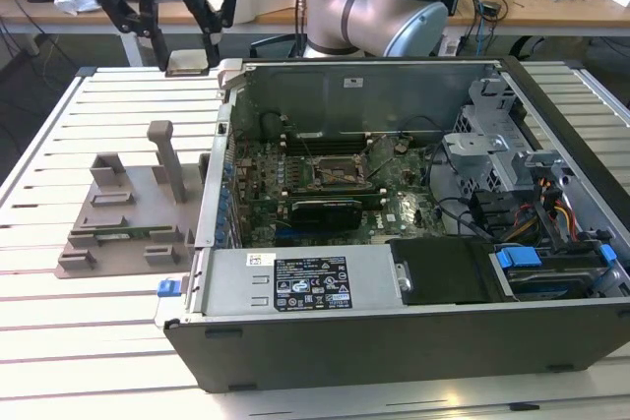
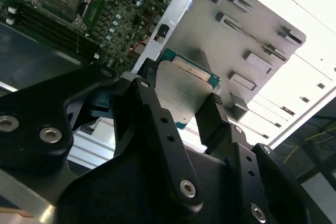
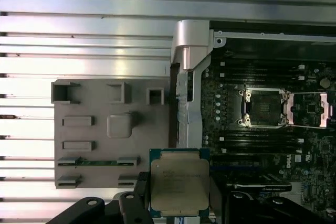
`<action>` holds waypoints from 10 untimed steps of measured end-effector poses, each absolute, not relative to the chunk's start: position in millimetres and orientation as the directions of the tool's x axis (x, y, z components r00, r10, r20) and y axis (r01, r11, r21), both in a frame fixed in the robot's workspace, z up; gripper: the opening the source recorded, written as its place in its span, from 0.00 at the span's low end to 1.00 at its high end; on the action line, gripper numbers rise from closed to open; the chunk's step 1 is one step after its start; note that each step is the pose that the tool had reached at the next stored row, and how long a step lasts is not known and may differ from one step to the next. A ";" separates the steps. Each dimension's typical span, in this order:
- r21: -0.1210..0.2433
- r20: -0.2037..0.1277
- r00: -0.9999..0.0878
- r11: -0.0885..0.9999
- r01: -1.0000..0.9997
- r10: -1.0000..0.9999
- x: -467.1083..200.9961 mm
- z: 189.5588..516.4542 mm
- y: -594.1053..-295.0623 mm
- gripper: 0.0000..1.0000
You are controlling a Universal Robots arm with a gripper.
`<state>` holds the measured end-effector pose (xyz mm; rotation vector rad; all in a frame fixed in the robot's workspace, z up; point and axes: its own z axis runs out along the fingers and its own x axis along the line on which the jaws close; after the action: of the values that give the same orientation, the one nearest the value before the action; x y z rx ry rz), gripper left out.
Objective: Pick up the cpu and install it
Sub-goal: 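Pick up the cpu and move it towards the insertion slot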
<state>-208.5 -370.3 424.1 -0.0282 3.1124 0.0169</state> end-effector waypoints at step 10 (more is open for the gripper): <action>0.011 -0.029 -0.999 1.000 -0.018 -0.018 -194.6 424.1 -370.3 0.54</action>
<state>-194.6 -370.3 424.1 -0.0282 3.1123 0.0168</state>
